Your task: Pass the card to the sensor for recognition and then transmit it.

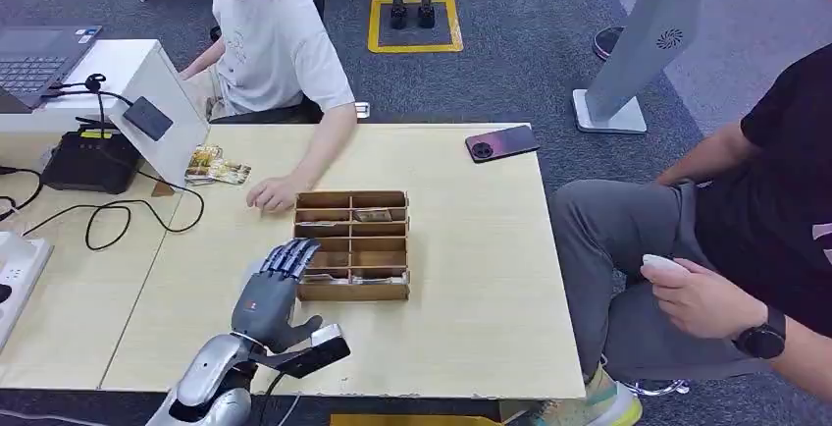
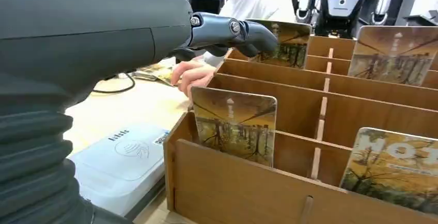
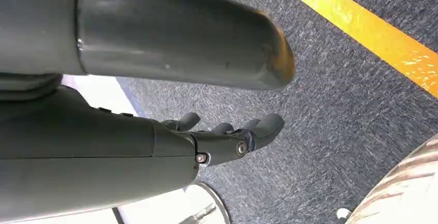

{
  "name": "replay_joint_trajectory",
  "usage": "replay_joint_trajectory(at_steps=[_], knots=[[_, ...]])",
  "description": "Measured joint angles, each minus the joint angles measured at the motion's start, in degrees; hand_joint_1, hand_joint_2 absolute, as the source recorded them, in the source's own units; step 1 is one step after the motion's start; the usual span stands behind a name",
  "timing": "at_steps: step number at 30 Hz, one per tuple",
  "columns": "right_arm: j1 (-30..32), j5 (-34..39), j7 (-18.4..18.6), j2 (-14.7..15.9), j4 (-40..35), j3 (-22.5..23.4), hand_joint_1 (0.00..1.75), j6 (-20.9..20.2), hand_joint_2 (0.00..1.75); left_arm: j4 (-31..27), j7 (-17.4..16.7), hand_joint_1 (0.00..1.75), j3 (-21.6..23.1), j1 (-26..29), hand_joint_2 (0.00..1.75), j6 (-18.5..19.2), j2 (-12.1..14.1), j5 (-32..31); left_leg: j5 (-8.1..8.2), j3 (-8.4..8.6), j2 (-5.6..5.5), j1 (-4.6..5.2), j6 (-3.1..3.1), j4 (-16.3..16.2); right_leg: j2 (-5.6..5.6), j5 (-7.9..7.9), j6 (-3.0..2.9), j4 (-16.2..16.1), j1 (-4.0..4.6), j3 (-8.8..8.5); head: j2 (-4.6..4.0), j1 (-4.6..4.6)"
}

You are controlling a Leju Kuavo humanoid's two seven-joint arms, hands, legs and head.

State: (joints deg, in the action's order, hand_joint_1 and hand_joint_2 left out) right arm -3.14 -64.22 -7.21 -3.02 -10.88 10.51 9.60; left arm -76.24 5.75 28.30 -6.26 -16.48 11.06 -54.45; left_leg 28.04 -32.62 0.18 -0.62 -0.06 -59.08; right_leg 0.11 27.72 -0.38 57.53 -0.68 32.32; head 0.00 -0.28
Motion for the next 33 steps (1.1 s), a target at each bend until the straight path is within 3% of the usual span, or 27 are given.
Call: replay_joint_trajectory(at_steps=[1,2,22,33], knots=[[0.0,0.0,0.0,0.0,0.0,0.0,0.00,0.0,0.00,0.2,0.0,1.08,-0.1,0.0,1.75,-0.2,-0.1,0.1,0.00,0.00,0.00,0.00,0.00,0.0,0.00,0.00,0.00,0.0,0.00,0.00,0.02,0.00],[0.0,-0.1,0.0,0.0,0.0,0.0,0.00,0.1,0.00,0.3,0.1,1.75,-0.2,0.0,1.75,-0.4,-0.2,0.2,0.00,0.00,0.00,0.00,0.00,0.0,0.00,0.00,0.00,0.0,0.00,0.00,0.00,-0.02],[0.0,-0.4,0.1,0.0,0.0,0.0,0.00,0.2,0.00,1.6,0.9,1.75,-2.2,0.0,1.75,-0.8,-1.2,1.8,0.00,0.00,0.00,0.00,0.00,0.0,0.00,0.00,0.00,0.0,0.00,-0.01,0.00,-0.02],[0.0,-0.5,0.2,-0.3,0.0,0.0,0.00,0.2,0.00,1.6,3.3,1.75,-2.8,0.0,1.75,1.0,-1.2,5.9,0.00,0.00,0.00,0.00,0.00,0.0,0.00,0.00,0.00,0.0,0.00,-0.01,0.00,0.00]])
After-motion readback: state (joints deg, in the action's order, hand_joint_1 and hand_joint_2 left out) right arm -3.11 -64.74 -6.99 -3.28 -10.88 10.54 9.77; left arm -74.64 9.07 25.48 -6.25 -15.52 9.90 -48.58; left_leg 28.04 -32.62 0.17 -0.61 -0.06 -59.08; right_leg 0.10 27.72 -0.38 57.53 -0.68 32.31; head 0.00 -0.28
